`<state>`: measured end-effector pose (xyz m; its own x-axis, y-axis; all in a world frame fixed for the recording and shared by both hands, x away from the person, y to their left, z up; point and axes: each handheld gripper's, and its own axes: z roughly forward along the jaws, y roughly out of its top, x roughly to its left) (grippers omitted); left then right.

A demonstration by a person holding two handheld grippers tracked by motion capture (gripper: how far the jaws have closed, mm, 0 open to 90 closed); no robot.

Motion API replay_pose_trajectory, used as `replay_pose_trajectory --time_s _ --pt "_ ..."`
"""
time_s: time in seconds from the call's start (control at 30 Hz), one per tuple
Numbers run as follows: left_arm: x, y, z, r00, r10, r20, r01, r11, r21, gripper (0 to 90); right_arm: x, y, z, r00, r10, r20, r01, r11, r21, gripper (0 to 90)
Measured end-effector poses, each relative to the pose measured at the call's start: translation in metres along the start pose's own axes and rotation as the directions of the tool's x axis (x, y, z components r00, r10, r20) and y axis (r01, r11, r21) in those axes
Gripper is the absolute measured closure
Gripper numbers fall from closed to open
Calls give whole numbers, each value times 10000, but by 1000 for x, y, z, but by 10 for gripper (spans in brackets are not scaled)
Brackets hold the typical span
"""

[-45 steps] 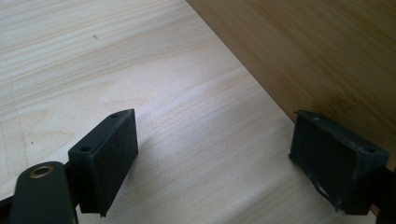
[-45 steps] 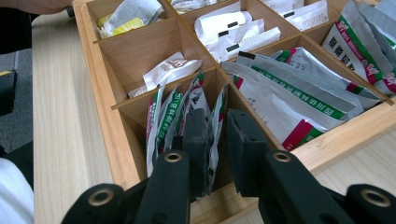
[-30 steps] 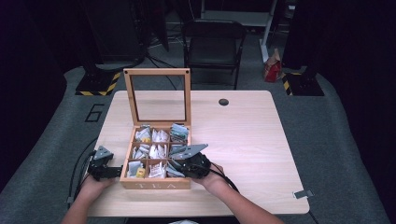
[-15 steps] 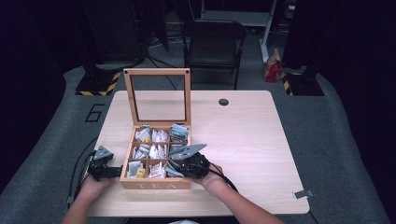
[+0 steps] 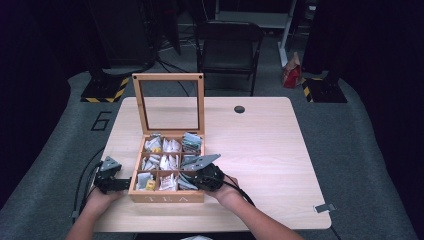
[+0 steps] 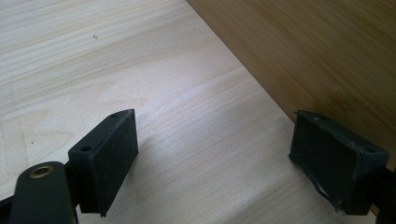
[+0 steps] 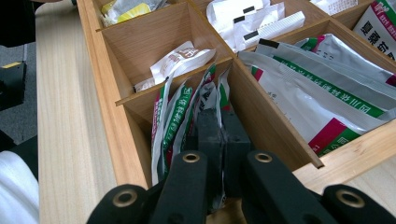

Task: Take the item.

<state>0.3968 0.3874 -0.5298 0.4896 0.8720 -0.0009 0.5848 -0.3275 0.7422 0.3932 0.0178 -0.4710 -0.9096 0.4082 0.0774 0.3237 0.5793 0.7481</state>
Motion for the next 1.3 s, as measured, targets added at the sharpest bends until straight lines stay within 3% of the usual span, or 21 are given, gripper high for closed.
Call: replay_pose_trajectory --time_s 0.37,0.63,1.3 --pt "0 0 0 10000 -34 23 34 10000 -7 148 0 1 -3 9999 -121 23 121 9999 -84 897" --pt "0 0 0 10000 -2 0 2 10000 0 148 0 8 -14 9998 70 -171 -76 9994 -339 897" --pt "0 0 1 10000 -30 -44 30 9999 -122 148 1 30 -46 9989 -42 -466 7 9973 -739 893"
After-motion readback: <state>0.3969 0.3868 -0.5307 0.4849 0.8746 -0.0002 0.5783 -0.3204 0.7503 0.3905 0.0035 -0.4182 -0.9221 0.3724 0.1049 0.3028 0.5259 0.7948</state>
